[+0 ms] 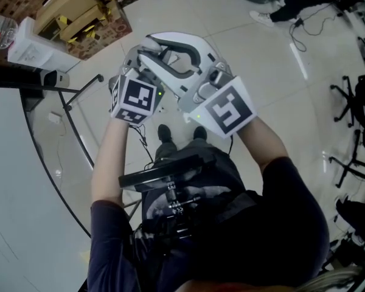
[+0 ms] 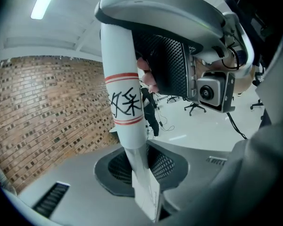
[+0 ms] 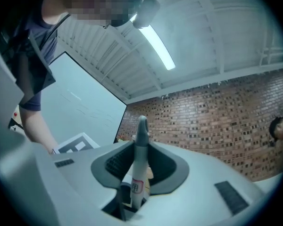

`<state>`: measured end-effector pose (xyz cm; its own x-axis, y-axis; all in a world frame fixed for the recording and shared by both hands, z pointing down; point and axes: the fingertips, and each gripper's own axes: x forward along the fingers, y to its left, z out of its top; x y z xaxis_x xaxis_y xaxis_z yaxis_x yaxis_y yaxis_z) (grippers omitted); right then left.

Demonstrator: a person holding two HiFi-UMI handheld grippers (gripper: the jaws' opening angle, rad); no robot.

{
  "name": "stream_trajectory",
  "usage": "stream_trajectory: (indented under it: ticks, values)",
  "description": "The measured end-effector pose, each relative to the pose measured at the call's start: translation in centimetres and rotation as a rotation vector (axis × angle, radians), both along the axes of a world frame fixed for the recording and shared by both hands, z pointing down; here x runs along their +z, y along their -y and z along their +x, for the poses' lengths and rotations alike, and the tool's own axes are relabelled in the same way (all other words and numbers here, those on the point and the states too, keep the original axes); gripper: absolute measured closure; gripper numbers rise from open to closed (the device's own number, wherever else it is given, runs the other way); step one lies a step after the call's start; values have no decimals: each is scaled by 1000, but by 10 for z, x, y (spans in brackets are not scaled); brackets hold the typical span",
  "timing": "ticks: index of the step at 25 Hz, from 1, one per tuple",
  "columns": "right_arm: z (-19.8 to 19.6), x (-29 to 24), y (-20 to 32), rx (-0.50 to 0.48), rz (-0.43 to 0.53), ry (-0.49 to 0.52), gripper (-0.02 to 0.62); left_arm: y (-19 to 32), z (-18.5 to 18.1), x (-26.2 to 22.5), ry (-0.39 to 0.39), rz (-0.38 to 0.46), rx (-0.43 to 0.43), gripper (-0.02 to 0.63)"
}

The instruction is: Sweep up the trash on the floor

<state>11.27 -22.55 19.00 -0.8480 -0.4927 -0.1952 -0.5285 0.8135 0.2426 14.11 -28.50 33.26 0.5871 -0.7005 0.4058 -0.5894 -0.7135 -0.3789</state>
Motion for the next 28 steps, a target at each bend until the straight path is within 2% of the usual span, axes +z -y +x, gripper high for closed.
stream_trajectory:
  ticks: [5, 11, 14, 18, 21, 22, 23, 26, 28]
  values:
    - [-26, 21, 17, 113, -3, -59, 489, 10, -14, 26, -27, -48, 82, 554]
    - [-55, 77, 38, 213, -16, -225, 480, 21, -35, 59, -75, -113, 208, 555]
    - [-73, 103, 59, 264, -80, -257, 473, 32, -53, 82, -88, -144, 269, 555]
    - [-94, 122, 93, 329, -211, -237, 454, 47, -73, 113, -88, -204, 344, 555]
    - [-102, 129, 111, 325, -291, -180, 379, 50, -79, 127, -68, -243, 403, 555]
    - [-104, 131, 114, 306, -306, -166, 373, 49, -81, 130, -61, -252, 421, 555]
    - [-107, 132, 115, 281, -312, -163, 376, 48, -81, 132, -53, -257, 440, 555]
    - [-117, 139, 115, 226, -298, -200, 469, 46, -82, 139, -14, -262, 492, 555]
    - [-119, 143, 118, 236, -288, -226, 469, 51, -83, 144, 12, -254, 500, 555]
